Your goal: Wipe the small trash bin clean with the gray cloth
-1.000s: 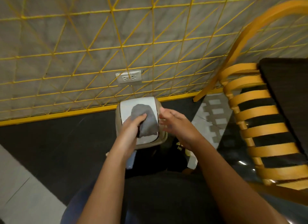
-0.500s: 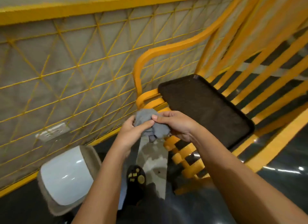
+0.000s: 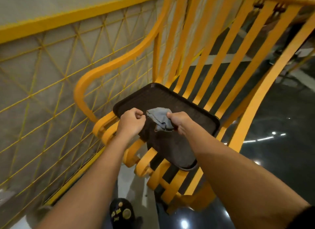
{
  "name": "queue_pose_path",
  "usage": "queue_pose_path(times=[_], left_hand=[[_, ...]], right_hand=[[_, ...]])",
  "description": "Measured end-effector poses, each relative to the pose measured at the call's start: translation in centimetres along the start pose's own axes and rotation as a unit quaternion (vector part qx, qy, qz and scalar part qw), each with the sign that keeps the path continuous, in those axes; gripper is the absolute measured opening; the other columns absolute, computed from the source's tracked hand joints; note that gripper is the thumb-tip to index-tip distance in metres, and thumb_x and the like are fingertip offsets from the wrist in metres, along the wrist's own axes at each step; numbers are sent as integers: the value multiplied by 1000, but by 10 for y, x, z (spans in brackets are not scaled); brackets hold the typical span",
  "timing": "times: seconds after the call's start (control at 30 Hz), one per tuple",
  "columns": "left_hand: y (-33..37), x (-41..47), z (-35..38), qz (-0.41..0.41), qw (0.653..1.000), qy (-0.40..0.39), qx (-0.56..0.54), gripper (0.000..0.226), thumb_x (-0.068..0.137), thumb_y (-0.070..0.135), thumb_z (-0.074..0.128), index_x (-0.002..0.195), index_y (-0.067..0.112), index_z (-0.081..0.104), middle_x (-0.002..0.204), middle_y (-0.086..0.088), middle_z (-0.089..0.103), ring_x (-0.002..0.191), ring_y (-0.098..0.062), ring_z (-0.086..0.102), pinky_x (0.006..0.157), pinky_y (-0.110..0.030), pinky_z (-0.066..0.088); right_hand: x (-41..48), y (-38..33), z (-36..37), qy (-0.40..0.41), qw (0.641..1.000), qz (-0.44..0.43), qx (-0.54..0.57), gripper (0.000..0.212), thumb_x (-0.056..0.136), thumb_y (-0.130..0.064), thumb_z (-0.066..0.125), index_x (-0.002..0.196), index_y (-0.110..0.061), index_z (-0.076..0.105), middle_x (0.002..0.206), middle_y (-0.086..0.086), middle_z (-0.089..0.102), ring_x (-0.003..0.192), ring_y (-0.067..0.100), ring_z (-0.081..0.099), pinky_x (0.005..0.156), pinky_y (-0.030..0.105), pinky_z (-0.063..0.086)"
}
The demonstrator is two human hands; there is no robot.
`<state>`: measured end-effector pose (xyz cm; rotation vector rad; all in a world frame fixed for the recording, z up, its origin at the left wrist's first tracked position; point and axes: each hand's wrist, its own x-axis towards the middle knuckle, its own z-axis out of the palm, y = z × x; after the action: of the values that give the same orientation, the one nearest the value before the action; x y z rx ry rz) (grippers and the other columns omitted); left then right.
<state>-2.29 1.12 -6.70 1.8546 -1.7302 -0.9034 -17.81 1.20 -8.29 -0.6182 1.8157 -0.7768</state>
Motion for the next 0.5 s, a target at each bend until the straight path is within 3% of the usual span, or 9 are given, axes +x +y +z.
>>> queue_pose_path(times=[0.1,0.27,0.4,0.5], left_hand=[[-1,16,15,16,995,-38,92,27,90,25,54,115,16,59,119,-4,61,109,-22,56,87,-33,47],[-9,26,19,30,987,-64,141,28,91,25,53,117,15,57,125,-7,52,113,-25,53,91,-35,45],[-21,22,15,50,983,-76,157,30,91,24,53,118,14,57,126,-9,52,114,-26,52,93,-35,43],[-30,18,15,49,985,-79,148,30,91,24,52,119,14,56,126,-9,52,113,-25,53,92,-35,44]], right_hand=[[22,7,-2,45,998,30,-11,43,95,-21,50,130,3,44,131,18,50,117,33,51,98,38,44],[42,26,-4,76,993,82,-29,35,96,-14,46,127,3,48,130,17,50,116,31,51,78,31,39],[47,38,0,106,988,99,-47,33,93,-18,52,121,-1,53,126,17,53,115,33,52,94,37,46],[52,40,2,159,979,85,-97,34,92,-24,54,121,-5,53,131,16,49,119,34,45,100,44,42]])
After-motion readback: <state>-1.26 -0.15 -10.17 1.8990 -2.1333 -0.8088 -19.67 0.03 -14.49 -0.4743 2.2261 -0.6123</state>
